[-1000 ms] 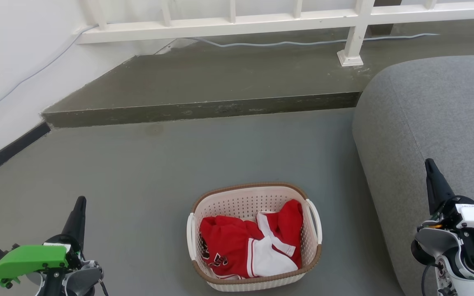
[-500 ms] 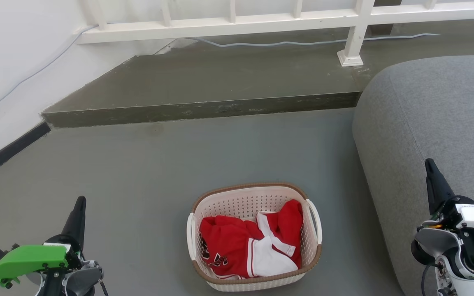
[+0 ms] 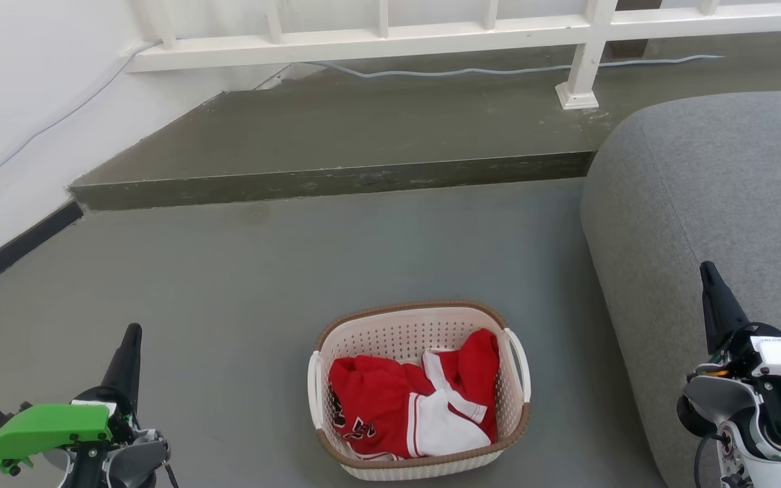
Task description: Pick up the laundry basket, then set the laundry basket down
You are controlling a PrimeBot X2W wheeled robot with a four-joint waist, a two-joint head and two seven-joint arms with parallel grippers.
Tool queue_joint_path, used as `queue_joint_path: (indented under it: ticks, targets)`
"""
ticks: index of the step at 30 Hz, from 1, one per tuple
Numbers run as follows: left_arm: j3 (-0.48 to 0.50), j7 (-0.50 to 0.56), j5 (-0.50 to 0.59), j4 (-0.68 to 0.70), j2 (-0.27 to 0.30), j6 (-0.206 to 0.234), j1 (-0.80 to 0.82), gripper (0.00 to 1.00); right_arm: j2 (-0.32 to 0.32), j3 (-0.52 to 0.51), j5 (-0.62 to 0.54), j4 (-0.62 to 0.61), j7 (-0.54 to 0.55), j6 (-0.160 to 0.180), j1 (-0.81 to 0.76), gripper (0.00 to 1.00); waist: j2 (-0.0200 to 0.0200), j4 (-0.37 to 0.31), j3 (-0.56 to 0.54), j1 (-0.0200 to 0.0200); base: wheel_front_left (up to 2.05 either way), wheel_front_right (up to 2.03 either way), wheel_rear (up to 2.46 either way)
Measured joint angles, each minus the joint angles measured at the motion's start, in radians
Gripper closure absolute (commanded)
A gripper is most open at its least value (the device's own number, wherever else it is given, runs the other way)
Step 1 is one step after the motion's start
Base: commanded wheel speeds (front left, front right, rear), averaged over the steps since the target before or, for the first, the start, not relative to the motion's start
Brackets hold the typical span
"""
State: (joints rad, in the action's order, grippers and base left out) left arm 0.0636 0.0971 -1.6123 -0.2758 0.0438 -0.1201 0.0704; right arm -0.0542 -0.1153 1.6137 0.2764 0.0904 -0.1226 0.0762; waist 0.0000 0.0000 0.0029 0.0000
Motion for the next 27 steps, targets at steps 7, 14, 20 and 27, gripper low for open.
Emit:
queue_joint_path:
  ticks: [7,14,20,27]
  targets:
    - [0.0,0.0,0.0,0.0,0.0,0.0,0.0,1.0,0.0,0.0,0.0,0.0,0.0,0.0,0.0,1.0,0.0,0.0,0.0,0.0,0.0,0.0,0.0]
    - [0.0,0.0,0.0,0.0,0.0,0.0,0.0,1.0,0.001,-0.001,0.0,0.0,0.0,0.0,0.0,1.0,0.0,0.0,0.0,0.0,0.0,0.0,0.0]
    - [0.0,0.0,0.0,0.0,0.0,0.0,0.0,1.0,0.001,-0.001,0.0,0.0,0.0,0.0,0.0,1.0,0.0,0.0,0.0,0.0,0.0,0.0,0.0]
    - [0.001,0.0,0.0,0.0,0.0,0.0,0.0,1.0,0.001,-0.001,0.0,0.0,0.0,0.0,0.0,1.0,0.0,0.0,0.0,0.0,0.0,0.0,0.0]
